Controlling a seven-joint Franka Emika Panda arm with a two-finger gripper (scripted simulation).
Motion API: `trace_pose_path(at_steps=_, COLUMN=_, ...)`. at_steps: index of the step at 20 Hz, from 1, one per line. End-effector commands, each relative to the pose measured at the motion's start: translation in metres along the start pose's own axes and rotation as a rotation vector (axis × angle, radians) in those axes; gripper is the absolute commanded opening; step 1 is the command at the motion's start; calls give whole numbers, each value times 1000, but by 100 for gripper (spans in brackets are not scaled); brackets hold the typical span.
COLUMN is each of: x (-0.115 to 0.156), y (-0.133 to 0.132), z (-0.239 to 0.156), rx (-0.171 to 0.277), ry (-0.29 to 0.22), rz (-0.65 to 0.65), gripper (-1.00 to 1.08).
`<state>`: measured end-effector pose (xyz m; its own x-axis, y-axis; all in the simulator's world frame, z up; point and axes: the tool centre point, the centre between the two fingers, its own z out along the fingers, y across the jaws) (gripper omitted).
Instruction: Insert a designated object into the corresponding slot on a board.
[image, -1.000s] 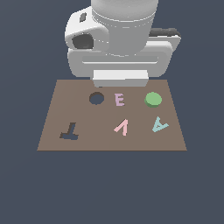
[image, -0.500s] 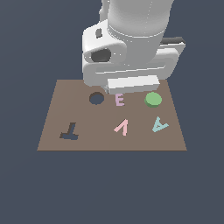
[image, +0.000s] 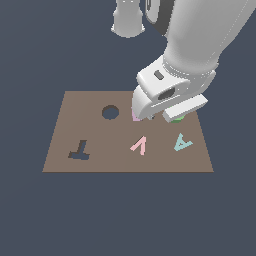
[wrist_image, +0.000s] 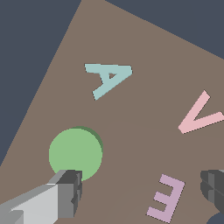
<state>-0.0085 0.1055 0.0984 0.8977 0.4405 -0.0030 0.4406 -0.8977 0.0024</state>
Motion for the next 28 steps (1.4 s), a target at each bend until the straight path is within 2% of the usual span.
trace_pose_path(at_steps=1, x=2, y=-19, z=15, rx=2, ry=2, rz=-91, gripper=100)
trace_pose_path(at_steps=6, x=1, y=-47, z=36, rx=3, ry=3, rz=-222, gripper=100)
trace_pose_path(at_steps=10, x=-1, y=-59, z=46, rx=3, ry=4, rz=-280, gripper=100)
trace_pose_path(at_steps=25, x=-2, y=-61, z=68, rx=2, ry=3, rz=-293, gripper=100)
trace_pose_path(at_steps=26, x=-2, y=-61, z=68, rx=2, ry=3, rz=-293, gripper=-100)
trace_pose_path(at_steps=28, x=-2, y=-61, z=68, rx=2, ry=3, rz=-293, gripper=-100)
